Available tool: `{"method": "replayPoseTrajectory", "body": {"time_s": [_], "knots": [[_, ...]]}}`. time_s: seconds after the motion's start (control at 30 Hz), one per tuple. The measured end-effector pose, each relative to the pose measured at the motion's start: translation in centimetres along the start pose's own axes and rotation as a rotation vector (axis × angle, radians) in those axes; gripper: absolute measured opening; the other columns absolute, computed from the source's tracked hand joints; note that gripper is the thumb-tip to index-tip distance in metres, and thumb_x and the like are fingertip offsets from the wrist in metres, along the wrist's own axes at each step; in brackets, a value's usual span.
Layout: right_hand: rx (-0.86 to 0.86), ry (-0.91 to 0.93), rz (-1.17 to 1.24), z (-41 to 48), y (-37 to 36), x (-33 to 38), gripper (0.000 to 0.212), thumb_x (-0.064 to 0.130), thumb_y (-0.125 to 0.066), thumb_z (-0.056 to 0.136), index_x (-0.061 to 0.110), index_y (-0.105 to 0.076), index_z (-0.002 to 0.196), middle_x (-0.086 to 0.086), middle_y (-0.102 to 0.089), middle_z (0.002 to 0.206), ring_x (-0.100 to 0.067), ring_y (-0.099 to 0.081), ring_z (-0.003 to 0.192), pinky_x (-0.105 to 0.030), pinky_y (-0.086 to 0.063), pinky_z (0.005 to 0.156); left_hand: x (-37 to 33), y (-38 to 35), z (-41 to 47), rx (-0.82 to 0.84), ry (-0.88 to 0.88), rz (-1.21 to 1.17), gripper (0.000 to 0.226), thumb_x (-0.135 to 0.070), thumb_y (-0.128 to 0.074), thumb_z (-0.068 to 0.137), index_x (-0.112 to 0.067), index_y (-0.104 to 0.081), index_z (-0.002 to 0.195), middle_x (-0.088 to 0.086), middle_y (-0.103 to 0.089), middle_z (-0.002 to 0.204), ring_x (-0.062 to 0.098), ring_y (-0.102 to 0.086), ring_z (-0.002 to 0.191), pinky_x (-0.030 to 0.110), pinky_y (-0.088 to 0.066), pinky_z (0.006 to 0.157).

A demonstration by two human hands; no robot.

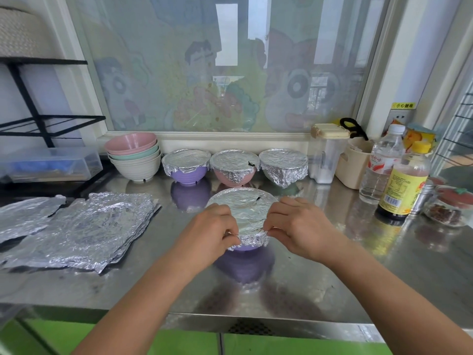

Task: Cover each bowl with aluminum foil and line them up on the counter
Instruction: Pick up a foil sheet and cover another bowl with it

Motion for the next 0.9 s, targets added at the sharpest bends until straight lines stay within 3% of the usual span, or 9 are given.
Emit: {"method": "replayPoseTrajectory", "body": {"time_s": [0.1,0.2,0.33,0.4,0.67,0.8,0.9], "knots": [[-0.009,-0.005,-0.029,0.1,0.0,0.8,0.013,0.031,-0.054,0.082,0.024,-0.065,0.082,0.008,-0.061,0.085,-0.019,-0.056,0.077,-0.030,-0.033,0.065,-1.0,-0.1,0.0,-0.046,-0.003,0.030,0.020,-0.031,-0.081,0.060,-0.017,-0.067,0.066,-0.004,-0.057,0.071,0.020,-0.056,0.070,0.030,-0.050,0.060],[-0.018,-0.005,-0.039,0.2,0.0,1.2,0.013,0.031,-0.055,0.082,0.024,-0.066,0.082,0.008,-0.061,0.084,-0.019,-0.054,0.077,-0.028,-0.031,0.065,-2.1,-0.7,0.0,-0.057,-0.050,0.085,0.015,-0.027,-0.073,0.063,-0.016,-0.064,0.061,-0.004,-0.055,0.067,0.021,-0.054,0.067,0.033,-0.050,0.053],[-0.023,-0.014,-0.023,-0.1,0.2,0.3,0.009,0.033,-0.066,0.081,0.026,-0.070,0.084,0.007,-0.062,0.086,-0.019,-0.055,0.078,-0.029,-0.036,0.066,-1.7,-0.7,0.2,-0.053,-0.078,0.083,0.014,-0.023,-0.071,0.067,-0.016,-0.061,0.060,-0.006,-0.054,0.066,0.013,-0.045,0.070,0.029,-0.039,0.058],[-0.010,-0.022,-0.029,-0.2,0.1,-0.1,0.011,0.034,-0.062,0.082,0.027,-0.070,0.083,0.008,-0.063,0.086,-0.020,-0.058,0.078,-0.029,-0.037,0.066,-1.4,-0.5,0.2,-0.052,-0.067,0.070,0.014,-0.021,-0.071,0.067,-0.016,-0.061,0.060,-0.006,-0.054,0.067,0.009,-0.040,0.070,0.028,-0.037,0.059],[-0.032,-0.031,-0.061,-0.1,-0.1,0.1,0.014,0.030,-0.058,0.085,0.025,-0.070,0.081,0.007,-0.064,0.082,-0.020,-0.060,0.075,-0.029,-0.035,0.065,-0.6,-0.3,-0.1,-0.065,-0.010,0.063,0.019,-0.019,-0.083,0.063,-0.015,-0.065,0.065,-0.004,-0.056,0.071,0.016,-0.052,0.070,0.024,-0.041,0.062],[-0.003,-0.081,0.029,-0.5,-0.2,-1.1,0.010,0.031,-0.069,0.078,0.026,-0.072,0.087,0.008,-0.065,0.088,-0.022,-0.062,0.080,-0.033,-0.048,0.064,0.1,0.0,-0.5,-0.084,0.017,0.027,0.015,-0.024,-0.079,0.066,-0.015,-0.066,0.067,-0.004,-0.057,0.074,0.012,-0.049,0.073,0.017,-0.036,0.067],[0.005,-0.077,0.027,-0.4,-0.2,-1.2,0.004,0.027,-0.071,0.077,0.025,-0.070,0.081,0.009,-0.064,0.085,-0.023,-0.062,0.077,-0.033,-0.049,0.061,0.3,0.1,-0.6,-0.090,0.007,0.021,0.015,-0.021,-0.080,0.065,-0.015,-0.066,0.065,-0.005,-0.056,0.074,0.015,-0.052,0.072,0.016,-0.036,0.068]]}}
Point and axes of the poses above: each hand's wrist, its own z-axis towards the middle knuckle, its own y-axis out of the back of the hand, x = y × z, the point moved 7 cm from there along z, towards the middle knuckle
